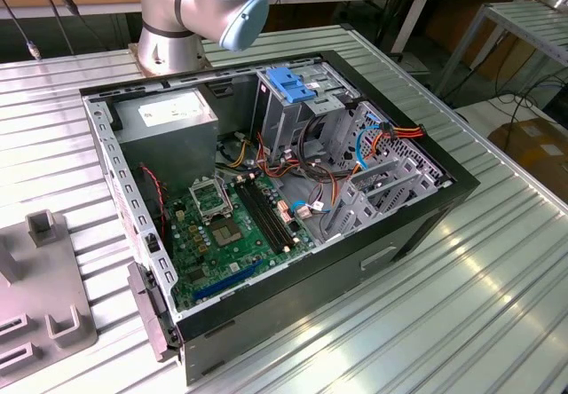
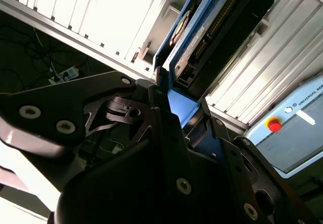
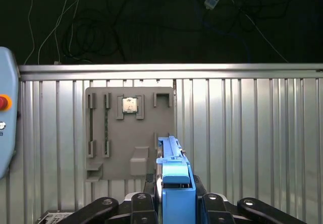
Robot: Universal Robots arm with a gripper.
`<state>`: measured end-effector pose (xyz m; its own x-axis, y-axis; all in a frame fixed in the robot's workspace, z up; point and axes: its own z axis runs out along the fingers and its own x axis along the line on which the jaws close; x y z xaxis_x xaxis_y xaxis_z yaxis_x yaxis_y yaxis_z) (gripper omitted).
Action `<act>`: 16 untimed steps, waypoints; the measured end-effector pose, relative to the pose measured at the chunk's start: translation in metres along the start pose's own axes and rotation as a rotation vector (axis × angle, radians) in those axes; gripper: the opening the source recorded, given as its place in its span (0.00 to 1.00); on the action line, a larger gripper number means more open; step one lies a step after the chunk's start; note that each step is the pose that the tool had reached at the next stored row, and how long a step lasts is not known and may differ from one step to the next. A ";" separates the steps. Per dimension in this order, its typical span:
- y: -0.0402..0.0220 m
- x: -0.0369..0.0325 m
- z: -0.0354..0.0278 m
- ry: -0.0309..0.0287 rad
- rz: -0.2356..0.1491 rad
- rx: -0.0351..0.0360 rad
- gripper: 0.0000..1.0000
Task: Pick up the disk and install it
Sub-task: 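Pick up the disk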
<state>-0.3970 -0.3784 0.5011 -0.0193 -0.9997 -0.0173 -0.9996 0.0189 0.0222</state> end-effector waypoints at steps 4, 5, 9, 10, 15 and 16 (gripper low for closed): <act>-0.0044 -0.0001 -0.0001 0.0000 0.000 0.0001 0.37; -0.0056 -0.0001 -0.0002 0.0000 0.000 0.0000 0.37; -0.0084 -0.0002 -0.0002 0.0000 0.000 0.0000 0.37; -0.0094 -0.0002 -0.0002 0.0001 0.000 0.0000 0.37; -0.0134 -0.0003 -0.0003 0.0000 0.000 0.0001 0.37; -0.0145 -0.0003 -0.0003 0.0000 0.000 0.0001 0.37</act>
<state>-0.3825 -0.3784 0.5011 -0.0193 -0.9997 -0.0173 -0.9996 0.0189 0.0221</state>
